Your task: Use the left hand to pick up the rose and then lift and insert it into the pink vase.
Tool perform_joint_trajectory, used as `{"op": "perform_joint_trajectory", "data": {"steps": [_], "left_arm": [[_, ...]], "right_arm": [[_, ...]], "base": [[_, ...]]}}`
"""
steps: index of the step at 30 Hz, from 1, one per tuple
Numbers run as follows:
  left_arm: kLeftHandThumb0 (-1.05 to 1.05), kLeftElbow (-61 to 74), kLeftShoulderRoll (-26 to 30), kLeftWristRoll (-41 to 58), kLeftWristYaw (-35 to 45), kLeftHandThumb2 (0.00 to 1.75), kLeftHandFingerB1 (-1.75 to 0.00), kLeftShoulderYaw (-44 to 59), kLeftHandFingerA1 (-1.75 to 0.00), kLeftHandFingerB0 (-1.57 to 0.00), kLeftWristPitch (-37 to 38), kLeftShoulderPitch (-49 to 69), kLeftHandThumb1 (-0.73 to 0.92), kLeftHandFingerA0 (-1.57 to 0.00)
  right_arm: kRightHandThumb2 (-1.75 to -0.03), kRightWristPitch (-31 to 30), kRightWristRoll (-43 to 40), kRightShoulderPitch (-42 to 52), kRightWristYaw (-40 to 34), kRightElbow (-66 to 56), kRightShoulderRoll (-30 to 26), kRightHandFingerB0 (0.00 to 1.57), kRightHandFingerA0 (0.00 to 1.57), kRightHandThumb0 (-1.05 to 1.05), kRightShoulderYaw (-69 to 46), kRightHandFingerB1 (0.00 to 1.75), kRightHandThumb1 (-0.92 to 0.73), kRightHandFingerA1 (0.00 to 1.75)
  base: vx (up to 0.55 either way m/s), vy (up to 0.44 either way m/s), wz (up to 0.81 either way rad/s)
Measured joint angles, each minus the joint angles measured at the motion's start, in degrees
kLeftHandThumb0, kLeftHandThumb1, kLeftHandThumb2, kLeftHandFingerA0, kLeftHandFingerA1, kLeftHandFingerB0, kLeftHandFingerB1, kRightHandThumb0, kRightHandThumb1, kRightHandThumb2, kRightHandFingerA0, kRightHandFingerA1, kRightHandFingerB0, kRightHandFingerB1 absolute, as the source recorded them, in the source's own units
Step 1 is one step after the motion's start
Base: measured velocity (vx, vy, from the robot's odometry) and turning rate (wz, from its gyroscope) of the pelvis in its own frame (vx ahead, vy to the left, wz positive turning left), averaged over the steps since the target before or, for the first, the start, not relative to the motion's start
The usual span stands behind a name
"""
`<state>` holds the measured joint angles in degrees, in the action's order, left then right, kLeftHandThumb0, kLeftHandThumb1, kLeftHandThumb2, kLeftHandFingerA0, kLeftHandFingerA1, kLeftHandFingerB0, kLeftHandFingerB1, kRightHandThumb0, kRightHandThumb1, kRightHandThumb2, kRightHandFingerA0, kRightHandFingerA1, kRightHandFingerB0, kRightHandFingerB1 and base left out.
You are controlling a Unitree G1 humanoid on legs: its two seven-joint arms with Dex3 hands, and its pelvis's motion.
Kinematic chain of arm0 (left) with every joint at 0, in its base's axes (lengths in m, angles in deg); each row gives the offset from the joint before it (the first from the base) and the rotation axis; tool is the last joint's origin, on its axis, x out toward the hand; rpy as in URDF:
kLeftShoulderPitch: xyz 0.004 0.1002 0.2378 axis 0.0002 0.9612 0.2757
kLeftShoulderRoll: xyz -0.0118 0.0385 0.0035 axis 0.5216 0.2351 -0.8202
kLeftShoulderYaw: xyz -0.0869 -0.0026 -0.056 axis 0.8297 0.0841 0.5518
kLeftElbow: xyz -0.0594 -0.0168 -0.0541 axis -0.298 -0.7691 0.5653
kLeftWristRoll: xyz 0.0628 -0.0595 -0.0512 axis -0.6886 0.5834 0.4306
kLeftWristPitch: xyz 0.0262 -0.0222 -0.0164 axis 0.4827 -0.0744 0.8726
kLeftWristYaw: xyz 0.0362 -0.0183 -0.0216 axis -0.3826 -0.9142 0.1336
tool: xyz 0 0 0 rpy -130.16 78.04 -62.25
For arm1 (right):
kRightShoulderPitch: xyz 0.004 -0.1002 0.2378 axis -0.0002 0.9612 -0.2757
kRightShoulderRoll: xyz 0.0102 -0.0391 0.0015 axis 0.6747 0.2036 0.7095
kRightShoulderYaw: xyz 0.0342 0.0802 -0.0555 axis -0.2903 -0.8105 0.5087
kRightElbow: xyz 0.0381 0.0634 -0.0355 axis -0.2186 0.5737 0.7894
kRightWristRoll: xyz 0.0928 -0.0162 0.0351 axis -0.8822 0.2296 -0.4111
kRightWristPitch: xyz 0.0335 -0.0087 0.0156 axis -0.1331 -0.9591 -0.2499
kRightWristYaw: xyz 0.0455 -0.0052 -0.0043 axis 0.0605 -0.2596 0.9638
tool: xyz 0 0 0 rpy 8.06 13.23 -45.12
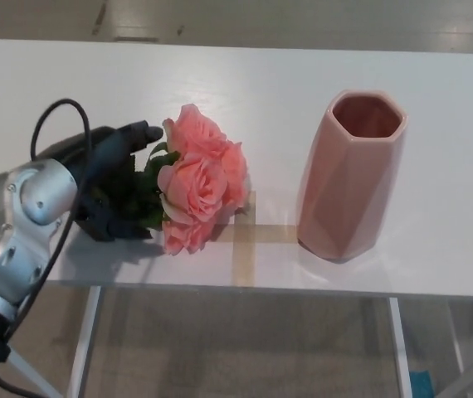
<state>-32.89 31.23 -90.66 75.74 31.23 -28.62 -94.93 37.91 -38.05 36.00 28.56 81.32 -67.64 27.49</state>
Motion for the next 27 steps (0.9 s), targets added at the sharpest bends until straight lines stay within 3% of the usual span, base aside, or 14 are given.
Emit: {"op": "perform_joint_trajectory", "data": {"steps": [27], "left_arm": [[-0.45, -9.67, -5.79, -6.43, -3.95, 0.70, -0.24, -2.29, -0.19, 0.00, 0.44, -3.41, 0.32, 0.00]], "right_arm": [[-0.56, 0.23, -0.15, -0.24, 0.48, -0.48, 0.03, 0.58, 0.67, -0.22, -0.50, 0.44, -0.56, 0.49]], "base": [[0.00, 0.000, 0.00]]}}
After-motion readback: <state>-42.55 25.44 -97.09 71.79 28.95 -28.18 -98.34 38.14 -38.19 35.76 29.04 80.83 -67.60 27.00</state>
